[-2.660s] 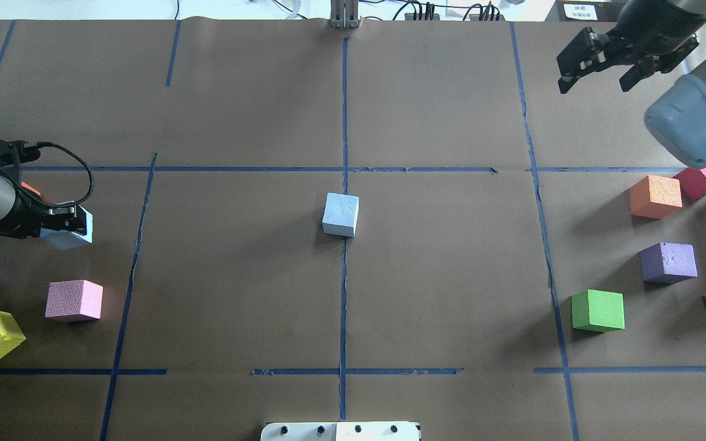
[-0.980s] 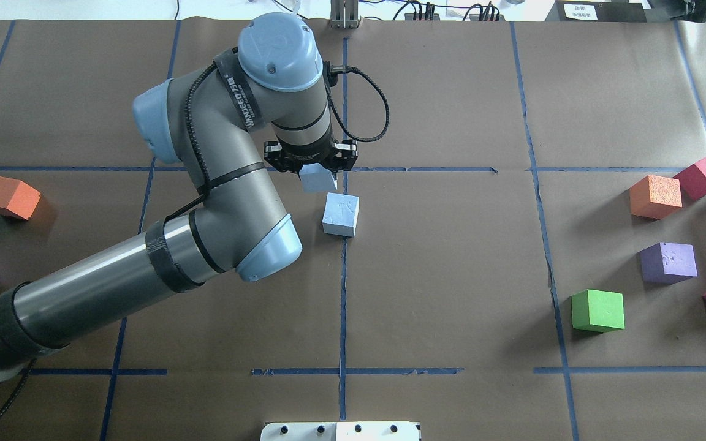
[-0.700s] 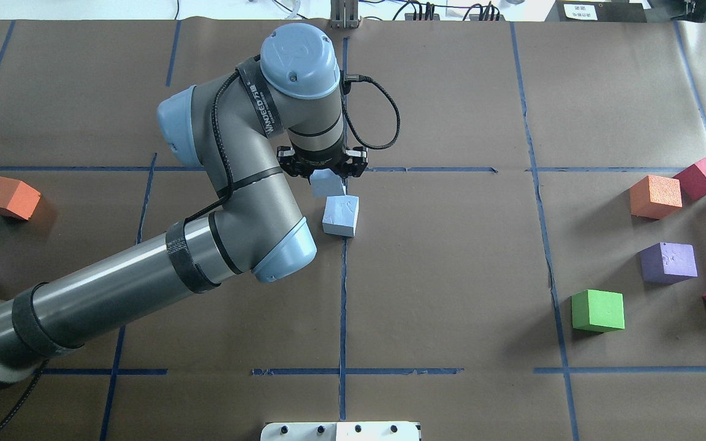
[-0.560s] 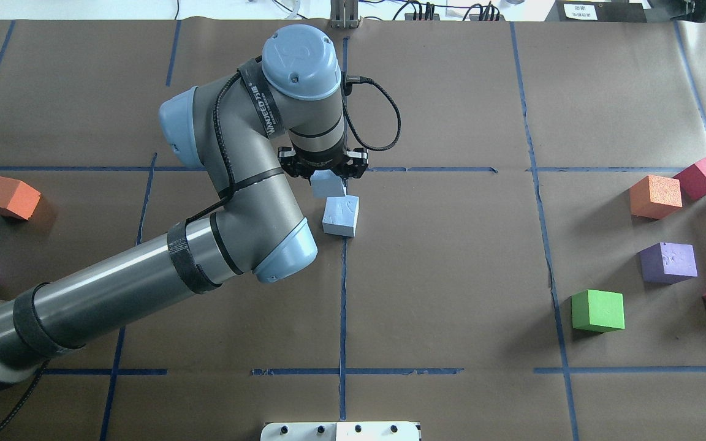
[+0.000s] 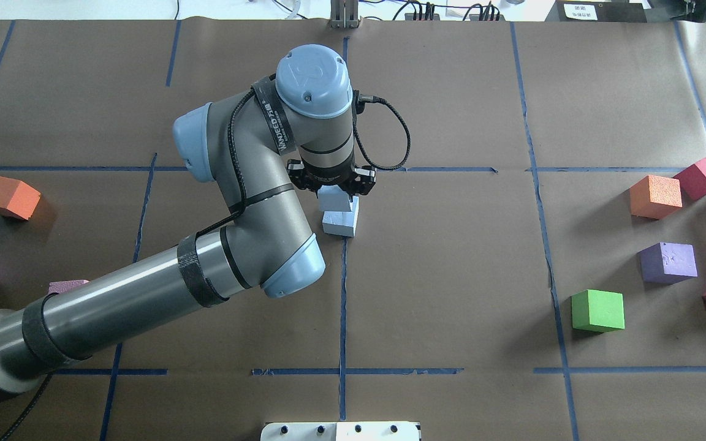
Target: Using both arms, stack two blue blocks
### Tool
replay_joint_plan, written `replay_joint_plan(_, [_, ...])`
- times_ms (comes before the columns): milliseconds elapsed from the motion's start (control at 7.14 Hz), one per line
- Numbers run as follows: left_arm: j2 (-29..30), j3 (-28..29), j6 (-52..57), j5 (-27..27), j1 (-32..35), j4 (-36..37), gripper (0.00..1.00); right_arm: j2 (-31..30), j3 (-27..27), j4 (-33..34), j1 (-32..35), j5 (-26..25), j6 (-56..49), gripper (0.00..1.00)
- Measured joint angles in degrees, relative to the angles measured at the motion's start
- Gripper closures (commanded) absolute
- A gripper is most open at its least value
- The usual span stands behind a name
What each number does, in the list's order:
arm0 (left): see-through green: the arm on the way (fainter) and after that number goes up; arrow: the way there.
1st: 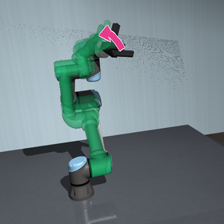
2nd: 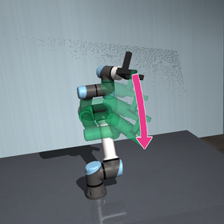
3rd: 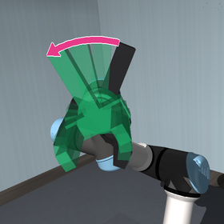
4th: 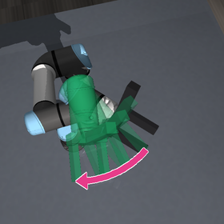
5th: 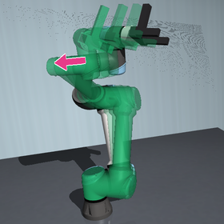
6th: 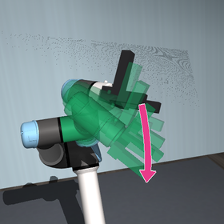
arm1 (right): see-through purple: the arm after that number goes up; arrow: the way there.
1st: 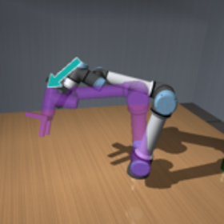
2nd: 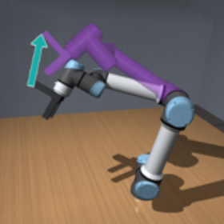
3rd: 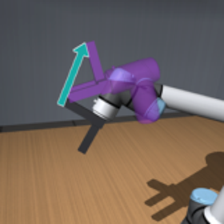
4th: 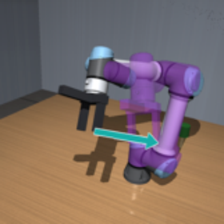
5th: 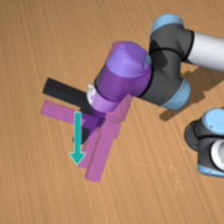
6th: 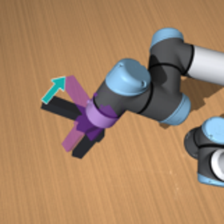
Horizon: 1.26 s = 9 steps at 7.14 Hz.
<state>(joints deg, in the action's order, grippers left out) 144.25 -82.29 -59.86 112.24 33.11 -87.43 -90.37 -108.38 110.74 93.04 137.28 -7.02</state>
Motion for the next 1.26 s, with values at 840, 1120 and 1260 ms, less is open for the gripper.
replay_joint_plan(840, [-0.1,2.7,-0.1,-0.1,-1.1,-3.6,0.0,0.6,-0.1,0.0,0.3,0.0,0.1,0.0])
replay_joint_plan(1120, [-0.1,2.7,-0.5,-0.1,-1.1,-4.1,0.0,0.6,-0.1,0.0,0.4,0.0,0.1,0.0])
replay_joint_plan(1260, [-0.1,2.6,-0.7,0.0,-1.0,-4.1,0.0,0.6,-0.1,0.0,0.5,0.0,0.1,0.0])
